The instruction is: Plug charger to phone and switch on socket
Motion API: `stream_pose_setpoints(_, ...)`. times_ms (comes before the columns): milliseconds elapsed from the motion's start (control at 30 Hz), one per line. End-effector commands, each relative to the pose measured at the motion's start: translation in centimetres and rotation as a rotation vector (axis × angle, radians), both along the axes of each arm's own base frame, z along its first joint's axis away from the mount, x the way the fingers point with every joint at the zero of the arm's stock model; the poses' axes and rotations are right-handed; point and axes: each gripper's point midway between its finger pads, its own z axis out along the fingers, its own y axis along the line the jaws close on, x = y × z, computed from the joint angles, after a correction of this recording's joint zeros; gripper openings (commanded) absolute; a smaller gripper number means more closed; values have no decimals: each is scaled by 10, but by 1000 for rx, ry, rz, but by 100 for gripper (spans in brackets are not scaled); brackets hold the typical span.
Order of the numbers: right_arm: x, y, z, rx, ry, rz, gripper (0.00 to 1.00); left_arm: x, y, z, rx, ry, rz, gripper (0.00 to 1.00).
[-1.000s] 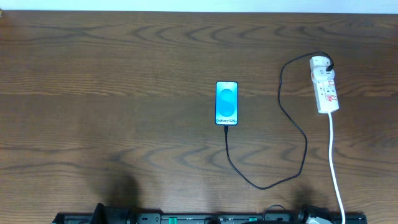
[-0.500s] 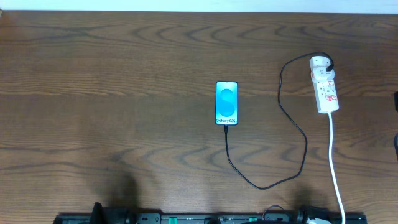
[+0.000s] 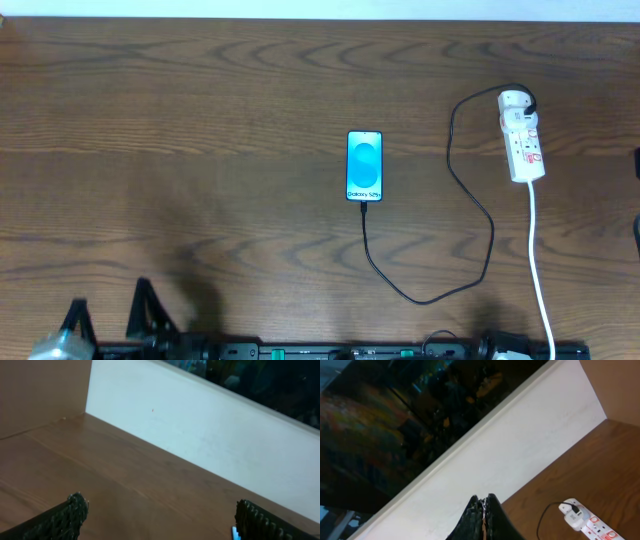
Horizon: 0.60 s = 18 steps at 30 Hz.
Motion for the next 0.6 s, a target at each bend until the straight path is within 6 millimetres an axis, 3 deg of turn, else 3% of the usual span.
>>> stream_pose_setpoints(0,1,4,-2,-18,8,19,3,26,1,-25,2,49,5,96)
stream_pose_setpoints(233,1,4,-2,-18,8,19,4,83,3,-69,1,56,5,96)
stream_pose_setpoints(433,1,4,-2,-18,8,19,3,117,4,-108,1,50,5,96)
stream_pose_setpoints(567,1,4,-3,-17,11,19,3,128,4,-125,2,43,5,96)
